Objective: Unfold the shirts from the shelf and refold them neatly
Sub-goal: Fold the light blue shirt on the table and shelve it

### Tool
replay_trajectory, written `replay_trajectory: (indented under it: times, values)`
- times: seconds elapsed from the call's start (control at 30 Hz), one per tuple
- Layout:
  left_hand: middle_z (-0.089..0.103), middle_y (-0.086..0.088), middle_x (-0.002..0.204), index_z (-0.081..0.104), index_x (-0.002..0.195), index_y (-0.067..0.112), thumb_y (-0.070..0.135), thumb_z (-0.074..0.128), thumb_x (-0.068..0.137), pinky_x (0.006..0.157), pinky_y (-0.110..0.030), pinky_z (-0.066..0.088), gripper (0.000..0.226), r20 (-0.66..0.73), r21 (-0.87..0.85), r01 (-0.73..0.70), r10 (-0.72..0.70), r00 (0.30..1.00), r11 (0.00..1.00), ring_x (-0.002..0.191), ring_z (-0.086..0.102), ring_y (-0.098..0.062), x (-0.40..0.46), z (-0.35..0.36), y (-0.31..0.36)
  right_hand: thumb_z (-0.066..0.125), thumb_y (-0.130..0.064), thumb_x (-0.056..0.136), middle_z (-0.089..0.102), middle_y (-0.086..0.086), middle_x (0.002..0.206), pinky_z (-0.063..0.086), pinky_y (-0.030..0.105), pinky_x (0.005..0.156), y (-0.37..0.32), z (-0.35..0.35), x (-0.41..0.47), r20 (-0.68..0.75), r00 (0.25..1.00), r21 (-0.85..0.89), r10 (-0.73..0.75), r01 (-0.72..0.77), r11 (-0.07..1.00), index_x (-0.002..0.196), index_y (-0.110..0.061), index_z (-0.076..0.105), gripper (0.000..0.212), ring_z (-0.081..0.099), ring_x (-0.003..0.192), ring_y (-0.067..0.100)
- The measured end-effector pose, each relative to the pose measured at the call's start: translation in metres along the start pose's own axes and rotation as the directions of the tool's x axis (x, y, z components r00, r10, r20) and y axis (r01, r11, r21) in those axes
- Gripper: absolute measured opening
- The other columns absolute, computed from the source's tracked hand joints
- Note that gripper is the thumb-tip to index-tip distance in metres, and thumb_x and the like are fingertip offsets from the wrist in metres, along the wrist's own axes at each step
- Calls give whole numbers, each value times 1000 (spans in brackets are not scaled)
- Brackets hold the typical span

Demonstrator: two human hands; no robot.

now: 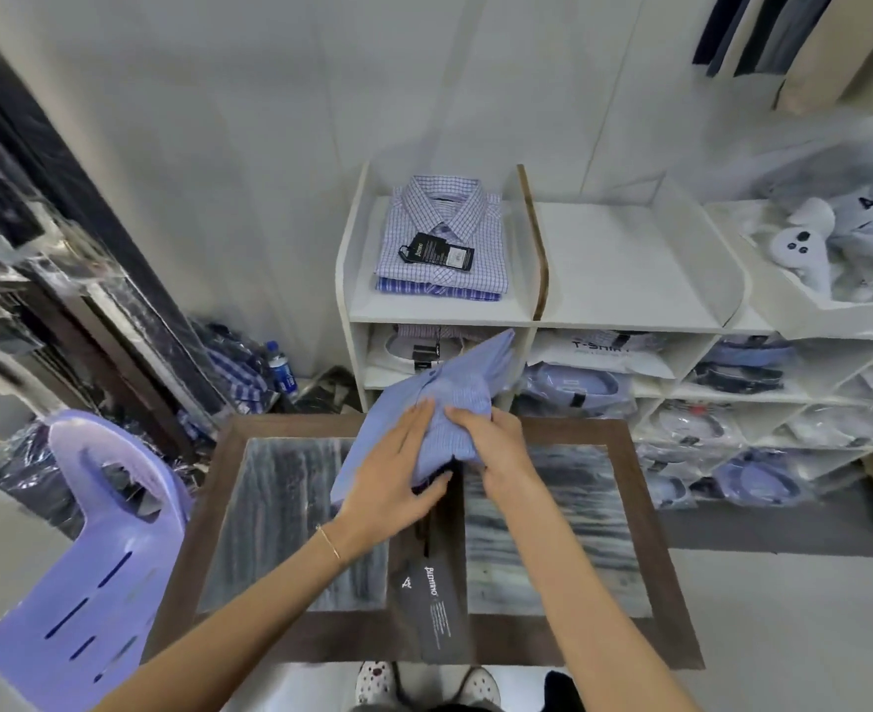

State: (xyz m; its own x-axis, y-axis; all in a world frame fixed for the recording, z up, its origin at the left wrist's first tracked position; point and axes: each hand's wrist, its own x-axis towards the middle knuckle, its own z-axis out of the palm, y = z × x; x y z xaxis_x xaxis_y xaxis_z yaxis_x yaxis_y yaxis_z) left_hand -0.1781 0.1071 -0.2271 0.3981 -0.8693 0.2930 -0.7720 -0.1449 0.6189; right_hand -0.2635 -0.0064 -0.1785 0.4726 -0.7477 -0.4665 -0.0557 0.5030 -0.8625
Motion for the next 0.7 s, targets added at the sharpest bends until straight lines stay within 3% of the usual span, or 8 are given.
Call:
replay_trajectory:
  times: [0.07,0.17,0.23,0.3,0.43,0.57,0.63,0.7]
  values:
    - [39,13,144,28,149,18,30,64,87,100,-15,35,73,-117,-101,183,-194,974,978,124,41,2,3,-3,17,66,-3,84,69,14,86,56,23,63,-9,10,-3,45,996,-62,-78,81,995,91,-1,65,7,67,77,21]
    - [60,3,128,36,146,24,16,59,90,76,-5,38,61,-186,-215,372,-412,892,903,100,60,-9,15,-7,21,64,-15,90,70,15,95,56,21,65,-19,19,-5,181,978,-121,-101,124,985,95,-3,67,13,66,81,18]
    - [69,-2,101,43,142,21,12,56,90,59,-2,37,55,-218,-207,336,-378,900,919,76,62,-13,18,-10,17,57,-34,94,72,11,95,58,27,66,-19,20,-4,235,971,-75,-47,66,995,94,-10,68,27,68,83,18]
    - [67,1,81,51,136,18,22,49,89,55,-5,38,48,-229,-225,322,-371,900,920,65,60,-13,21,-14,15,49,-46,95,72,10,93,56,31,69,-10,15,2,150,989,-10,-15,17,1000,93,-15,67,36,68,84,21]
    - [57,9,64,54,131,17,17,44,95,52,-16,39,38,-252,-241,310,-367,895,920,61,58,-24,29,-19,20,57,-40,92,64,13,102,51,31,76,29,-2,12,-79,993,-40,89,-92,995,95,-15,59,25,61,96,27]
    - [49,13,51,54,129,20,12,43,99,54,-26,40,33,-251,-294,272,-348,903,916,52,48,-11,40,-24,31,65,-37,87,63,7,107,49,25,74,46,-5,7,0,983,-20,182,-182,983,111,-10,57,37,60,97,18]
    - [46,11,47,62,104,10,12,44,100,49,-20,33,19,-230,-377,295,-397,888,878,48,42,-5,49,-27,42,60,-37,90,68,5,104,49,19,68,42,-5,4,100,979,15,176,-178,984,113,-9,60,36,63,95,15]
    - [36,10,48,48,68,12,12,45,99,50,-20,27,31,-198,-456,315,-440,876,832,45,34,-5,57,-33,54,55,-44,90,69,7,115,51,20,77,39,-7,7,203,967,68,156,-173,982,121,-10,60,47,64,106,17]
